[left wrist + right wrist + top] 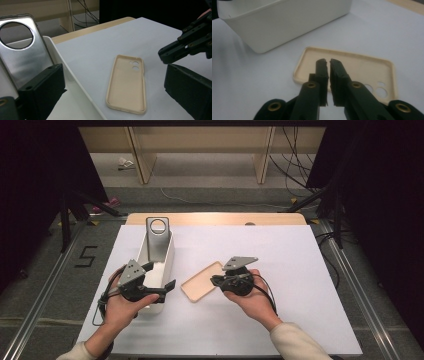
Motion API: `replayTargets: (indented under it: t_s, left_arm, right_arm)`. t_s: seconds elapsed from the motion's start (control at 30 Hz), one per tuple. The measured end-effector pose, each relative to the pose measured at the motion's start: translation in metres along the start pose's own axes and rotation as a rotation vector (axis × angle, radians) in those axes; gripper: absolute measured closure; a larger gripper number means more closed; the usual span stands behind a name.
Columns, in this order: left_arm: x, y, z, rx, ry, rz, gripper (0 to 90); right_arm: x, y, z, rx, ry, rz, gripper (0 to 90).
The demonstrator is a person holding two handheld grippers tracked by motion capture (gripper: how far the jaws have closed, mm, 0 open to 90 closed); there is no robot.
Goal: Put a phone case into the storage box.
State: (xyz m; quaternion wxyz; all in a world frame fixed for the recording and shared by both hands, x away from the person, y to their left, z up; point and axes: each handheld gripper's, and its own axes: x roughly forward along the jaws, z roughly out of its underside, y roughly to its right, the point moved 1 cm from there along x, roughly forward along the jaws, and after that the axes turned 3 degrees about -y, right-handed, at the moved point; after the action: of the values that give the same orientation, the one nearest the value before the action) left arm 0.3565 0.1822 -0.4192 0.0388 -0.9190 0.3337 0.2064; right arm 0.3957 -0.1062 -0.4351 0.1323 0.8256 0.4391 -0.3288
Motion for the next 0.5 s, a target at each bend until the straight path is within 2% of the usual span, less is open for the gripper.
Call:
replayTargets:
  t_s: [0.07,0.37,0.5]
  left_arm:
    - [0.000,0.000,0.001,-0.004,0.000,-0.002,2.8]
    - [0.000,-0.002,0.001,-0.006,0.000,-0.004,2.9]
    - [0.000,-0.002,0.000,-0.005,0.002,-0.005,2.9]
  right_arm:
    - [0.011,-0.005,-0.004,-0.005,-0.031,-0.010,90.0]
    - [0.057,-0.024,-0.008,-0.010,-0.156,-0.030,90.0]
    - [0.065,-0.024,-0.008,-0.008,-0.176,-0.033,90.0]
